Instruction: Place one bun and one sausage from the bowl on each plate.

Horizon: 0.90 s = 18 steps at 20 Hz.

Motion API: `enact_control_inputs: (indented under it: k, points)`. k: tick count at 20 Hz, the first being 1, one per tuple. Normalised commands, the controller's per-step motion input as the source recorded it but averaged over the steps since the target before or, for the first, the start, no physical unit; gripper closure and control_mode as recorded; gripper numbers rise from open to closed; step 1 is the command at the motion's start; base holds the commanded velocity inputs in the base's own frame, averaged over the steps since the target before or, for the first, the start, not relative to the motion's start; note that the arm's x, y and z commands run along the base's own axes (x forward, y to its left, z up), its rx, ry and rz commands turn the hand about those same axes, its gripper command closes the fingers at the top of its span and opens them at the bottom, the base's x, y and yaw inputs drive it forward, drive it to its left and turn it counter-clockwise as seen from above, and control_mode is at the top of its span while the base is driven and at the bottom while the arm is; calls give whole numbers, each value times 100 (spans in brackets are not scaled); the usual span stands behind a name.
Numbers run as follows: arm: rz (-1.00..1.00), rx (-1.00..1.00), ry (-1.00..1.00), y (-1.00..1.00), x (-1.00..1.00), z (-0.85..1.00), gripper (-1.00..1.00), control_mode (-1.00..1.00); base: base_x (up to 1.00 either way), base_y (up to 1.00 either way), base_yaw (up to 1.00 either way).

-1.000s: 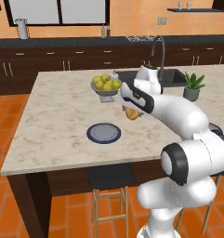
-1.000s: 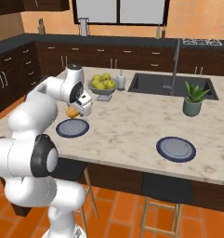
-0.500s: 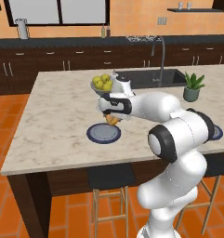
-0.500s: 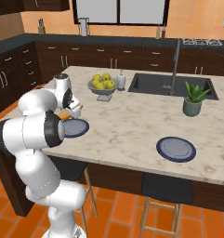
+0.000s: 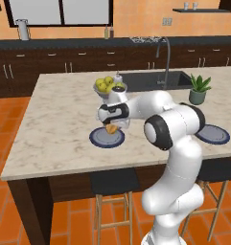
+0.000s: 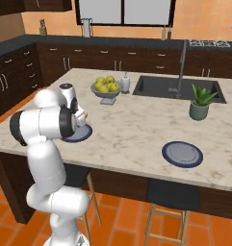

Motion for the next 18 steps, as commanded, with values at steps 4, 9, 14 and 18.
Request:
enact_control_inputs:
  k: [4, 9, 14, 18]
  points:
    - [0, 0, 5, 0, 0, -31, -100, -100, 0, 0, 0]
    - [1, -2, 7, 0, 8, -16, -100, -100, 0, 0, 0]
    - [2, -2, 11, 0, 1, -18, -100, -100, 0, 0, 0]
    - [0, 0, -5, -1, -7, 56, -100, -100, 0, 0, 0]
